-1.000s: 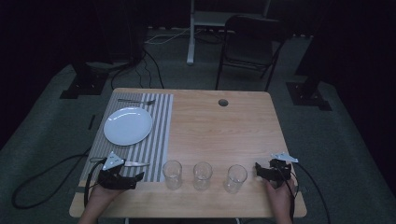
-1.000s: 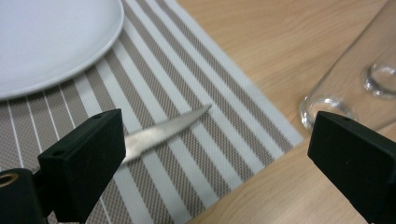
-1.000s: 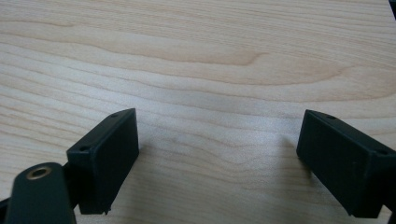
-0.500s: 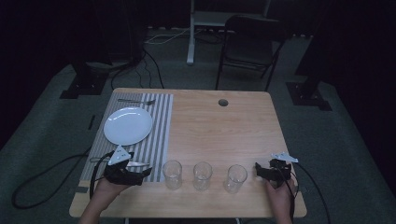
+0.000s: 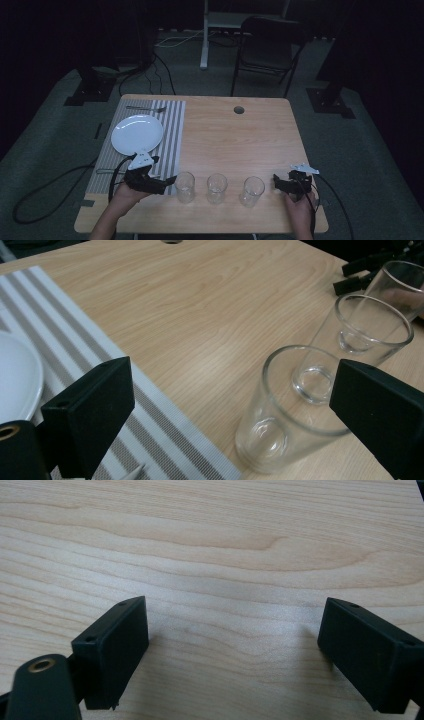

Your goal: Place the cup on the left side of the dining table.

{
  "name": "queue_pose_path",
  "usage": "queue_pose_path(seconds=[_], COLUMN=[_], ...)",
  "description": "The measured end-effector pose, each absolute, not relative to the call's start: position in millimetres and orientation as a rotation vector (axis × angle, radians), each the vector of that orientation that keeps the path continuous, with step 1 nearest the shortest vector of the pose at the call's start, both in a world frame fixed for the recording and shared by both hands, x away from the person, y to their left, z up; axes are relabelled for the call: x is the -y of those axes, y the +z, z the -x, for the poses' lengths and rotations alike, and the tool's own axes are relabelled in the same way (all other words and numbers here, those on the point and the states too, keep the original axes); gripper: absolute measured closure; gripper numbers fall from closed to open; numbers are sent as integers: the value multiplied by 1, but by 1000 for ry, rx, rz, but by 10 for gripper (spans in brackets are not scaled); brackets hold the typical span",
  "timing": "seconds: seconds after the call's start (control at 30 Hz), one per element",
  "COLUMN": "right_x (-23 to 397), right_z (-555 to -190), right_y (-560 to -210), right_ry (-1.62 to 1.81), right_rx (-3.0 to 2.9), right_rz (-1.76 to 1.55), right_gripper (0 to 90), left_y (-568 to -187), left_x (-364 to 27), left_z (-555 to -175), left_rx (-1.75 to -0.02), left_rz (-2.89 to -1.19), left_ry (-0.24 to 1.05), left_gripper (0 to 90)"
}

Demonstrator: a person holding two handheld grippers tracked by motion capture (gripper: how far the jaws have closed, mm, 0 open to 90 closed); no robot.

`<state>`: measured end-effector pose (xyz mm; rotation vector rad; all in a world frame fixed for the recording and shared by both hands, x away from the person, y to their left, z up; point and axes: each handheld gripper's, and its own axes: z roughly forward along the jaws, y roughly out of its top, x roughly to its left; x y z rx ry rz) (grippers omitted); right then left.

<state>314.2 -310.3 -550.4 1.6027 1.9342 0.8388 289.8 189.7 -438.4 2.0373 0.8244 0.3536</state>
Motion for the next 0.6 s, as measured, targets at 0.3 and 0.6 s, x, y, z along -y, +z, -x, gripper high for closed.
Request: queue_pose_path(seconds=[0.3, 0.6], right_x=[310, 310], right_z=[-314, -314], right_y=[-550, -550], right_ry=[839, 838], right_rx=[-1935, -1935], right_rz=[-1601, -1601], right_gripper=[124, 124], left_y=[-438, -439], left_x=[-166, -141], left_z=[-295, -300], left_rx=[-762, -692], left_rz=[-2083, -2133], left_ry=[319, 269], left_gripper=[46, 46])
